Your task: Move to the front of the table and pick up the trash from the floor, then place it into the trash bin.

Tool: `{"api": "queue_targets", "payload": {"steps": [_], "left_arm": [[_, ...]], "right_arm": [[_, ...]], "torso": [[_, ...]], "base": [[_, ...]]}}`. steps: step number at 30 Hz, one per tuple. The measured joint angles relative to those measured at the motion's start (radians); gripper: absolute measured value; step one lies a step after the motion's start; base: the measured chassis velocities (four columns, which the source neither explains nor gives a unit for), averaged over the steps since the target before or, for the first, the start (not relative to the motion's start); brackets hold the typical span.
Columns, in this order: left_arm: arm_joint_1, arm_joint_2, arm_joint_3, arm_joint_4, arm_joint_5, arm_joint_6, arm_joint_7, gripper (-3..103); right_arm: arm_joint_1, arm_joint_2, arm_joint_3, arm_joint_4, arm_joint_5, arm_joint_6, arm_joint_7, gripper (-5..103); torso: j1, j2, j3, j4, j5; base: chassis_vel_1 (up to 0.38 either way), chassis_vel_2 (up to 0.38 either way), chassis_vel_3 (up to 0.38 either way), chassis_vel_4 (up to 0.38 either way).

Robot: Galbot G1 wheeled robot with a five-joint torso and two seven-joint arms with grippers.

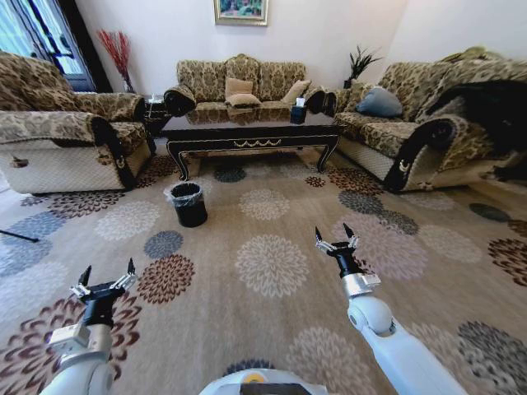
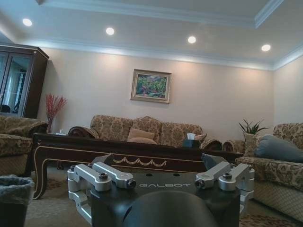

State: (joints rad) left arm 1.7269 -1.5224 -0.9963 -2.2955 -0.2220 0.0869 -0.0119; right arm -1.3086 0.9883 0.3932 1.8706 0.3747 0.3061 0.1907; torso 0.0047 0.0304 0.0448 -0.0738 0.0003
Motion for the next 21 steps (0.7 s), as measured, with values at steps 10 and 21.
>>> {"api": "queue_targets", "payload": {"steps": [10,21], "left_arm": [[0.0,0.0,0.0,0.0,0.0,0.0,0.0,100],[0.0,0.0,0.0,0.0,0.0,0.0,0.0,100]], "right_arm": [[0.0,0.0,0.0,0.0,0.0,0.0,0.0,100],[0.0,0.0,0.0,0.0,0.0,0.0,0.0,100]], "torso": [[0.0,0.0,0.001,0.0003,0.0],[0.0,0.0,0.0,0.0,-0.0004]], "base": [[0.112,-0.071,-0.116,0.074],[-0.026,0.017,0.028,-0.013]]}}
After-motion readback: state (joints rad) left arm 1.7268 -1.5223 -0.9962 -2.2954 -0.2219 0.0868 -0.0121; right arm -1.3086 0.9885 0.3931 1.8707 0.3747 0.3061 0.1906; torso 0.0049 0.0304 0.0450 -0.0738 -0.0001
